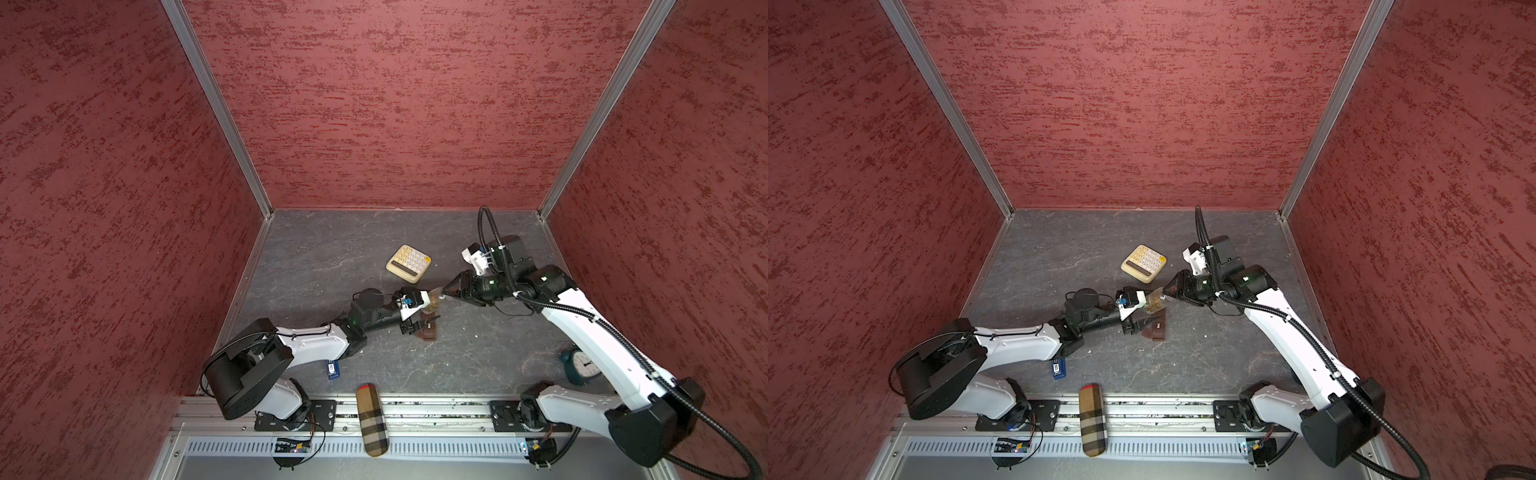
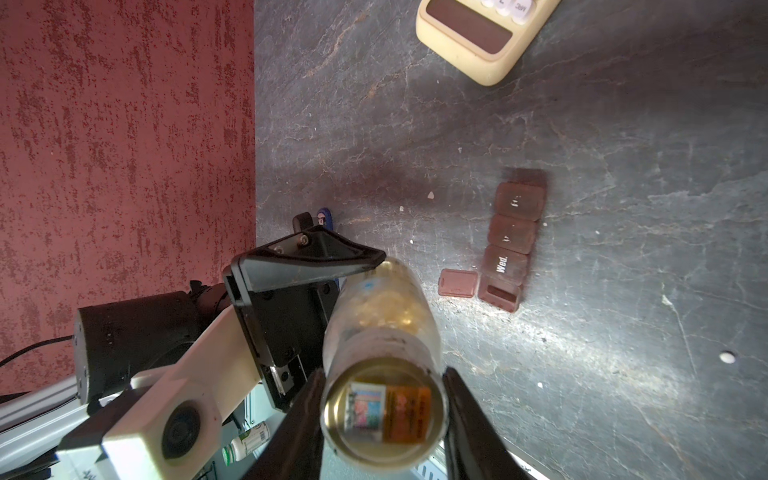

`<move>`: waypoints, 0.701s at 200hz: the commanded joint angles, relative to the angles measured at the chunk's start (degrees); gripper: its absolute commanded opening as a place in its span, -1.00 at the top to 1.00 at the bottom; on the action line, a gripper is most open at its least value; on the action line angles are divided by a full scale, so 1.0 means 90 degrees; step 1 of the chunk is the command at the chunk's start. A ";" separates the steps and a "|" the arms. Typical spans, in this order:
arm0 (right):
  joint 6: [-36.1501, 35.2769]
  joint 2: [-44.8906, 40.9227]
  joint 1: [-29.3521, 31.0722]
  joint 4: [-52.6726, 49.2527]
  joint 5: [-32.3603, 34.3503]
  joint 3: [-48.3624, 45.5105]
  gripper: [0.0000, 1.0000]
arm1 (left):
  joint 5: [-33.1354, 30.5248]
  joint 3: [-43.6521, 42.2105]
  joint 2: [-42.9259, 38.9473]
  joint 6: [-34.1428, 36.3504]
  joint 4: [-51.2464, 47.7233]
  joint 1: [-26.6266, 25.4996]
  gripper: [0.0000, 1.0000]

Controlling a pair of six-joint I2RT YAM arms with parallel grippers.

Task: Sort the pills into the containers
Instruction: 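Lift the bottle and bring it toward the left gripper, which grasps its base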

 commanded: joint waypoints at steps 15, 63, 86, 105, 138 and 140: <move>-0.0155 0.0010 -0.0173 0.0114 -0.0354 -0.0112 0.26 | 0.0172 -0.0033 0.0044 0.0035 0.0180 0.0023 -0.36; -0.0160 -0.0051 -0.0231 0.0085 -0.0408 -0.0133 0.26 | 0.0210 0.0082 0.0320 0.0028 0.0243 0.0041 -0.33; -0.0159 -0.0075 -0.0245 0.0073 -0.0402 -0.0133 0.26 | 0.0210 0.0144 0.0399 0.0034 0.0248 0.0044 -0.30; -0.0169 -0.0066 -0.0249 0.0045 -0.0379 -0.0138 0.26 | 0.0208 0.0155 0.0407 0.0016 0.0304 0.0075 -0.25; -0.0189 -0.0061 -0.0251 0.0024 -0.0348 -0.0143 0.26 | 0.0289 0.0213 0.0377 -0.0004 0.0252 0.0114 -0.19; -0.0189 -0.0052 -0.0250 0.0025 -0.0352 -0.0143 0.26 | 0.0298 0.0212 0.0375 0.0001 0.0242 0.0116 -0.19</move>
